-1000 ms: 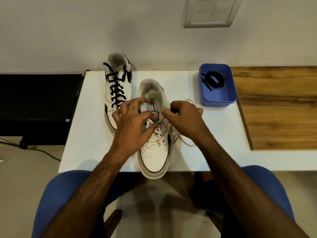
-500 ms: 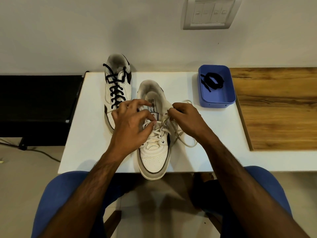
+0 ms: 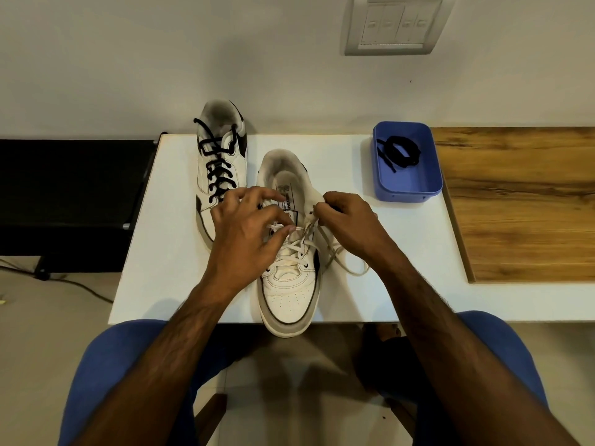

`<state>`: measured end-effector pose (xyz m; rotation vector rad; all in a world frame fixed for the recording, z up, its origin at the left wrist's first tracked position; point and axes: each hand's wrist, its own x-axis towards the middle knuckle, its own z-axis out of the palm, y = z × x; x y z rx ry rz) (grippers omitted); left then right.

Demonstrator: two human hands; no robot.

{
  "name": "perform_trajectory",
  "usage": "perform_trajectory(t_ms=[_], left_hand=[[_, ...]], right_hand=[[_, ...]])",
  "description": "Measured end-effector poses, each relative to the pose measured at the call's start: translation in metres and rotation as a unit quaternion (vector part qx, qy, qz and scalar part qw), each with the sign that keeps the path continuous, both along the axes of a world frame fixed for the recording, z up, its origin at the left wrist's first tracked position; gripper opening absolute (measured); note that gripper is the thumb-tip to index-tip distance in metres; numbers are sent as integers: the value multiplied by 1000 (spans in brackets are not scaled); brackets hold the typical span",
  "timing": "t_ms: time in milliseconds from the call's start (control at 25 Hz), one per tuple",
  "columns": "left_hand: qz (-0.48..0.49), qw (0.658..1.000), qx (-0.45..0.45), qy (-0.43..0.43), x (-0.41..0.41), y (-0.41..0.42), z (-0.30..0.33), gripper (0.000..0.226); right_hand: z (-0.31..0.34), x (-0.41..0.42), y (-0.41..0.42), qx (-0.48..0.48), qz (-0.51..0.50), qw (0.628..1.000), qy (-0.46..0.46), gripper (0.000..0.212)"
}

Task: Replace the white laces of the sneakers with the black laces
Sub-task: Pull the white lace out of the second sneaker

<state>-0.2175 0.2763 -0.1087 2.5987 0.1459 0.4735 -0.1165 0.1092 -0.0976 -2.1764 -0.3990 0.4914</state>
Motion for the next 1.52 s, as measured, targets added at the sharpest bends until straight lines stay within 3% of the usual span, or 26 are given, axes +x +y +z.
perform_trajectory(t_ms=[160, 200, 360, 480, 560, 640, 680, 720, 800, 880, 960, 1040, 1120, 1200, 1280, 1400, 1520], left_hand=[[8, 983, -179, -44, 1, 12, 7, 14], [3, 982, -182, -46, 1, 12, 8, 16], [-8, 1000, -22, 11, -1, 1, 4, 26], [-10, 1000, 13, 8, 0, -4, -4, 13], [9, 996, -84, -4, 2, 0, 0, 10], [26, 965, -259, -22, 1, 8, 7, 8], [28, 952, -303, -31, 1, 10, 10, 7], [27, 958, -283, -34, 1, 11, 12, 6], [11, 992, -124, -11, -2, 7, 11, 15], [-1, 1000, 9, 23, -1, 1, 4, 28], [1, 999, 38, 20, 0, -3, -1, 19], [16, 1000, -9, 9, 2, -1, 0, 9], [41, 983, -179, -2, 3, 7, 3, 7], [54, 943, -329, -10, 3, 12, 10, 12], [40, 958, -284, -2, 2, 10, 12, 18], [15, 993, -113, 32, 1, 0, 8, 29], [22, 999, -31, 25, 3, -2, 0, 15]], right_hand=[[0, 1, -1, -2, 7, 1000, 5, 38], [1, 1, -1, 0, 6, 1000, 5, 37], [1, 1, -1, 5, 4, 1000, 5, 34], [-1, 1, 0, 7, 3, 1000, 4, 35], [-1, 1, 0, 8, 6, 1000, 6, 35], [0, 0, 0, 7, 9, 1000, 9, 35], [0, 0, 0, 6, 9, 1000, 9, 35], [0, 0, -1, 3, 9, 1000, 7, 36], [0, 1, -1, 2, 8, 1000, 5, 35], [-1, 1, 0, 6, 5, 1000, 3, 36], [-3, 1, 0, 5, 4, 1000, -2, 37], [-4, 2, 0, 1, 7, 1000, -1, 38], [-5, 3, 0, 0, 11, 1000, 4, 40], [-5, 3, 0, -1, 13, 1000, 5, 43], [-4, 3, 0, 0, 11, 1000, 5, 44], [-3, 2, -1, 2, 11, 1000, 3, 38], [-3, 2, 0, 2, 11, 1000, -2, 36]])
